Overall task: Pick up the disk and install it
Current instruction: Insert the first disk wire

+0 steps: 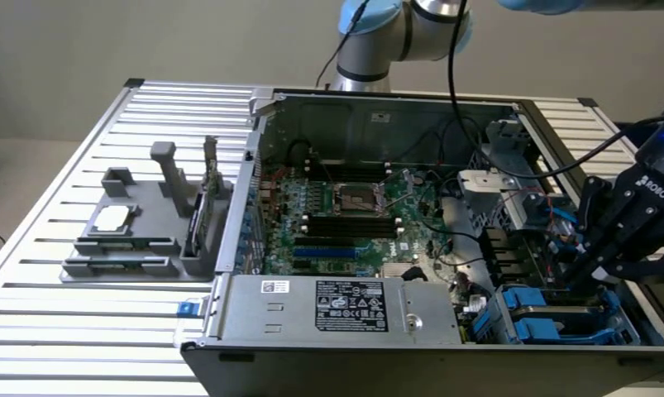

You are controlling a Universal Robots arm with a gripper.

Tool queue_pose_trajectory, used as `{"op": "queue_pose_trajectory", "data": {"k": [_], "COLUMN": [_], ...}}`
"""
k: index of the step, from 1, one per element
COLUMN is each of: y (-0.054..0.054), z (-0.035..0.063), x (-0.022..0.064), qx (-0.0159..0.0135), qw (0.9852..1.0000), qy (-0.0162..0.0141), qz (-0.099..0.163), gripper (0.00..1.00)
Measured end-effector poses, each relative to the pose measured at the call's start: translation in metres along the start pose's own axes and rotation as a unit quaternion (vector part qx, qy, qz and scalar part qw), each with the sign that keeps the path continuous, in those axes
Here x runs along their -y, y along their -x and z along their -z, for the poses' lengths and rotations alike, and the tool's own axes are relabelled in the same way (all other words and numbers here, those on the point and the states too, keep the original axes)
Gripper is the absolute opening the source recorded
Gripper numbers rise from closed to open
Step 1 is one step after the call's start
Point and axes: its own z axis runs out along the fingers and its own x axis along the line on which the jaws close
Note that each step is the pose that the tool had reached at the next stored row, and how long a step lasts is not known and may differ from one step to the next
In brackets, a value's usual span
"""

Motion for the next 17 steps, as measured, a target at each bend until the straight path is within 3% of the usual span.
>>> {"op": "queue_pose_trajectory", "data": {"k": [17], "y": [-0.0014], "z": [-0.0015], "x": [-0.0013], "qx": [0.0001], "qw": [1.0], "qy": [-0.0002], "qz": [0.0], "gripper": [0.16]}}
